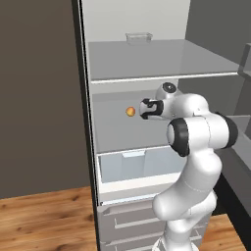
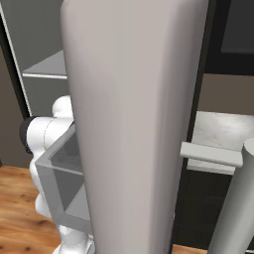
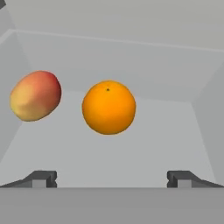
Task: Pick the mango and orange from the fridge and place them on the plate next to the blender to make a fruit smoothie.
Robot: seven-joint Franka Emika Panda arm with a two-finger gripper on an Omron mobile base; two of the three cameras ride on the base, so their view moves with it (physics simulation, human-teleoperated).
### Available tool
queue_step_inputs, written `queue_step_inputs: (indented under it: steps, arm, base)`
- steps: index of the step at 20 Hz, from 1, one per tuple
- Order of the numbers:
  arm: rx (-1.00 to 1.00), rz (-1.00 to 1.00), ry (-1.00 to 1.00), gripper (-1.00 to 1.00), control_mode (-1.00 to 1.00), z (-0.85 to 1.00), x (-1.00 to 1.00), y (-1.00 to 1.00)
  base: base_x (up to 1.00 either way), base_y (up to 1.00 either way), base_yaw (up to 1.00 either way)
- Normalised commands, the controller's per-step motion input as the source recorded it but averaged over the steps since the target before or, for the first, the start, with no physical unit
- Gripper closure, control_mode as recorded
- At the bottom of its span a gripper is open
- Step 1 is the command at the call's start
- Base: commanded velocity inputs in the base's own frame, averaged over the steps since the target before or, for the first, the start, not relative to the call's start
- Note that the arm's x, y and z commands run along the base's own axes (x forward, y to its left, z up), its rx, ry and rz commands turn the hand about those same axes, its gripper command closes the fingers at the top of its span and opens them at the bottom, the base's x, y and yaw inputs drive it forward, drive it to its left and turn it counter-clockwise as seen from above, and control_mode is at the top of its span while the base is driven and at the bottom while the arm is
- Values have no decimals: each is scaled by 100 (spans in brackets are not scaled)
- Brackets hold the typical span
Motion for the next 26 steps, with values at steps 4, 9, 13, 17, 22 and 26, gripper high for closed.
queue_step_inputs:
  steps: [4, 9, 13, 17, 22, 26]
  arm:
    - [0, 0, 0, -100, -100, -12, 25, -1]
    - [0, 0, 0, -100, -100, -12, 26, 0]
    - [0, 0, 0, -100, -100, -14, 24, 0]
    - [0, 0, 0, -100, -100, -11, 29, 0]
    - [0, 0, 0, -100, -100, -11, 29, 0]
    - [0, 0, 0, -100, -100, -12, 28, 0]
  base:
    - [0, 0, 0]
    - [0, 0, 0]
    - [0, 0, 0]
    - [0, 0, 0]
    - [0, 0, 0]
    - [0, 0, 0]
